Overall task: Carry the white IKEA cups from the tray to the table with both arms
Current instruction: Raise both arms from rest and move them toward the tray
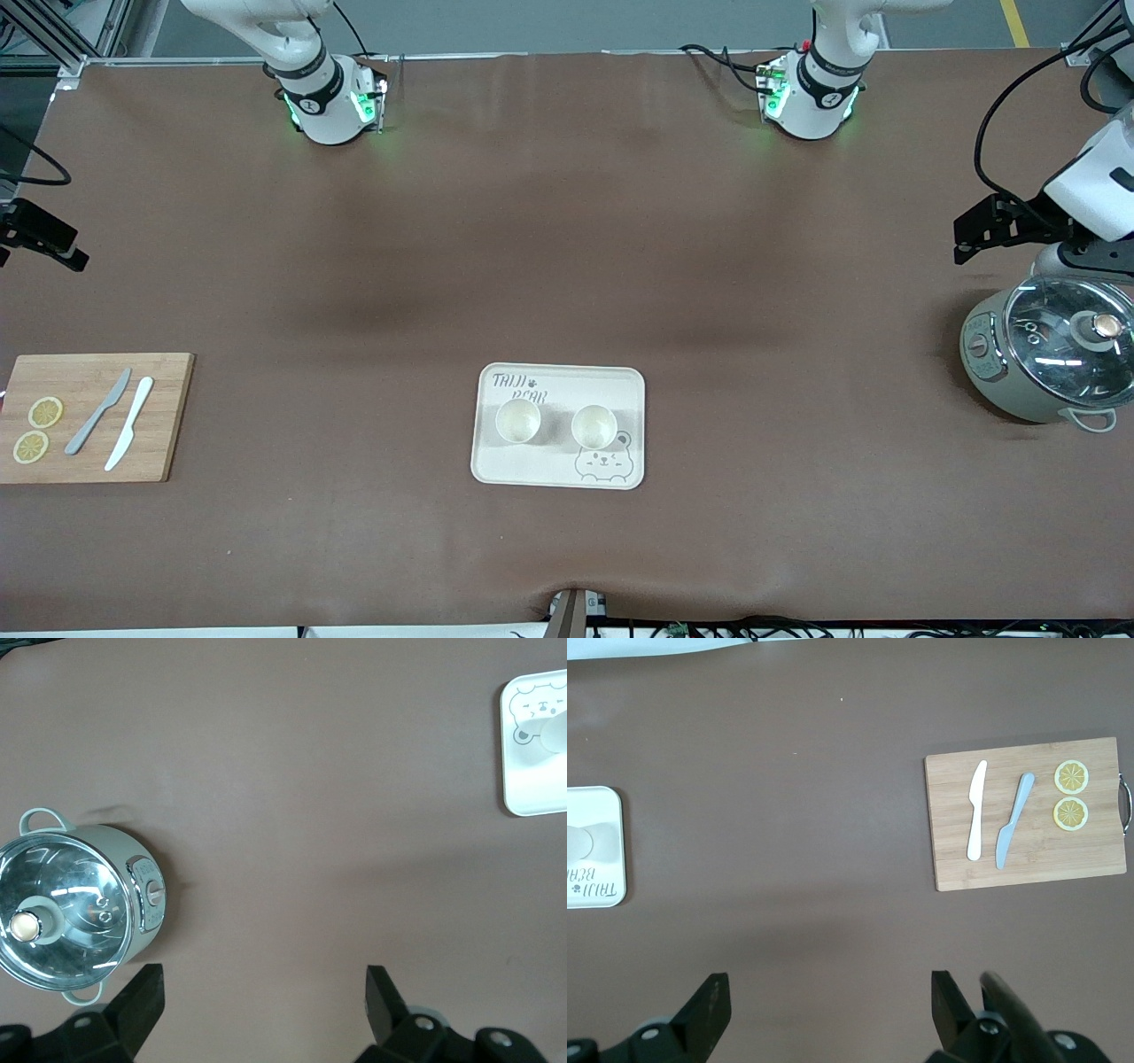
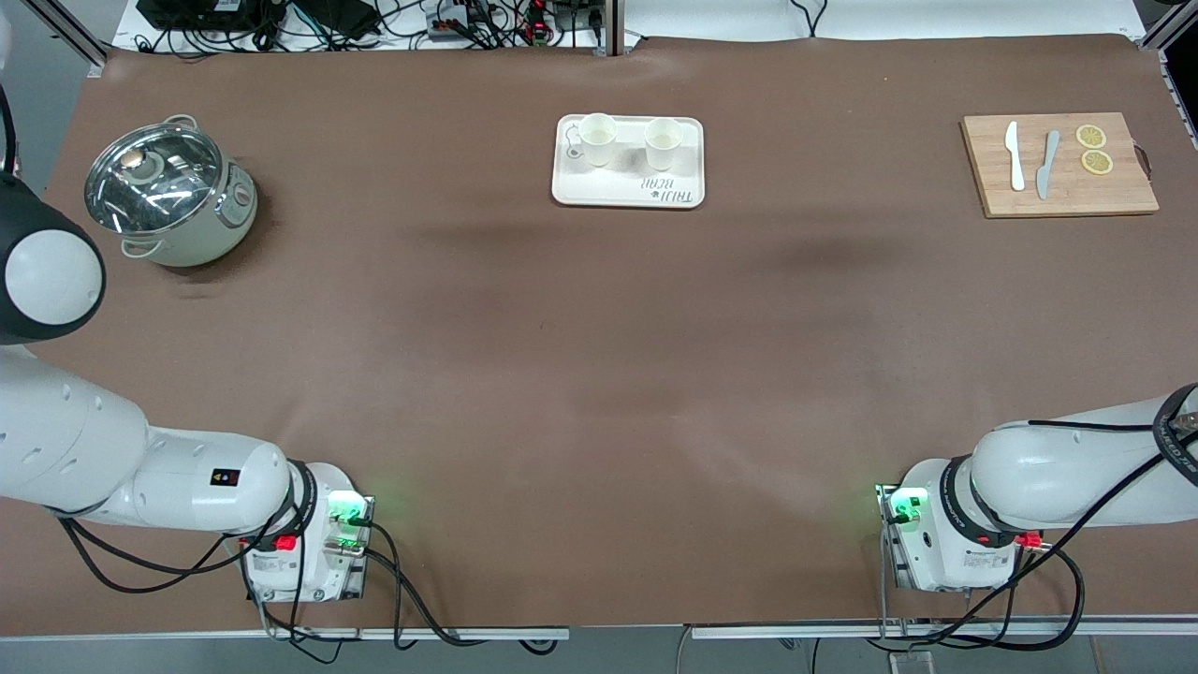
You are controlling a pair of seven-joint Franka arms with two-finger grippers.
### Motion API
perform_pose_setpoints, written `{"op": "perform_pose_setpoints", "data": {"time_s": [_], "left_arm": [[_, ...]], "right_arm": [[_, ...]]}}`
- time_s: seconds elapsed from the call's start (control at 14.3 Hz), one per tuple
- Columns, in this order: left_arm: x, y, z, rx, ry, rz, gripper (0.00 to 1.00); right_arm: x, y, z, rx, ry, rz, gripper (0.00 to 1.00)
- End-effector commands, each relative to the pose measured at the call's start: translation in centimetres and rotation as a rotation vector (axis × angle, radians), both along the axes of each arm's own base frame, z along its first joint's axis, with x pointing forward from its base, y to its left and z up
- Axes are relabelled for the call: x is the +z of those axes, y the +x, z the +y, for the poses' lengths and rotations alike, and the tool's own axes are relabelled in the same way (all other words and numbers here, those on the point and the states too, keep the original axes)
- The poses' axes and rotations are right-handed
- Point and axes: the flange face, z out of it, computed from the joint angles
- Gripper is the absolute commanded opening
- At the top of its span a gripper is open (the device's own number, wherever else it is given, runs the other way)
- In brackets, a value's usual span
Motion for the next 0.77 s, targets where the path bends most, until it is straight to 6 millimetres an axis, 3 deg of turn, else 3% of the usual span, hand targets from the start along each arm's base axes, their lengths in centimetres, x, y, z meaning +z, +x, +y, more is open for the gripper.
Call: {"op": "perform_pose_setpoints", "data": {"time_s": [0.0, 0.7], "left_arm": [[0.36, -0.23, -0.14, 0.0, -0.016, 0.009, 1.0], [0.08, -0.04, -0.4, -0.005, -0.055, 0.011, 1.0]], "right_arm": [[0.08, 0.01, -0.13, 0.01, 0.008, 0.005, 1.0], [0.18, 0.14, 0.25, 0.019, 0.012, 0.0, 1.0]]}}
